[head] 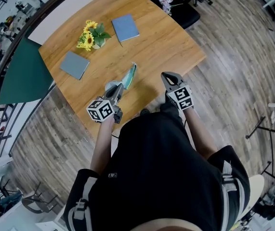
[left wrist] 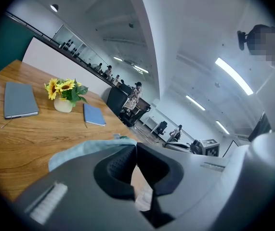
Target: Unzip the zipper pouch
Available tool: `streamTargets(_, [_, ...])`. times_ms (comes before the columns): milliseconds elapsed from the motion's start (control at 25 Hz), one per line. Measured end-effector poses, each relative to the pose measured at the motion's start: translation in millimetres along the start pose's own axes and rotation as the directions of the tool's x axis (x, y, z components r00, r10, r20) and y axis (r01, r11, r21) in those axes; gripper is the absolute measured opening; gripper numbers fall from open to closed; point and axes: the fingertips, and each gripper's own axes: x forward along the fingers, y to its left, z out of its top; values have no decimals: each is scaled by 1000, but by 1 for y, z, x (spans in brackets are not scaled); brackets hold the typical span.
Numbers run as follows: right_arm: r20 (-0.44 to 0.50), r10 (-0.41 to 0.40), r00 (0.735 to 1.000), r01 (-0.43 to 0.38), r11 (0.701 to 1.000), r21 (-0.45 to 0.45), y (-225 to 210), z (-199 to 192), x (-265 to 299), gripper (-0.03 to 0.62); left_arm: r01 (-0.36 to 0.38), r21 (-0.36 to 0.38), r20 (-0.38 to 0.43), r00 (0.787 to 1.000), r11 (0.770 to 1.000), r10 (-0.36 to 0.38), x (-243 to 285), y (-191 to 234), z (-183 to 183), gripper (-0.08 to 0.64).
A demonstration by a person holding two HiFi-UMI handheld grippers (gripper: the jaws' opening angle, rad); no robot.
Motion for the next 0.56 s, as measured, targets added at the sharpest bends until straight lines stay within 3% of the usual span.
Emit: streamTargets(560, [-12,-4,1000,4,1000,9,-6,-4,0,3,-10,-8,1,1000,1000,10,5,2,-2,3])
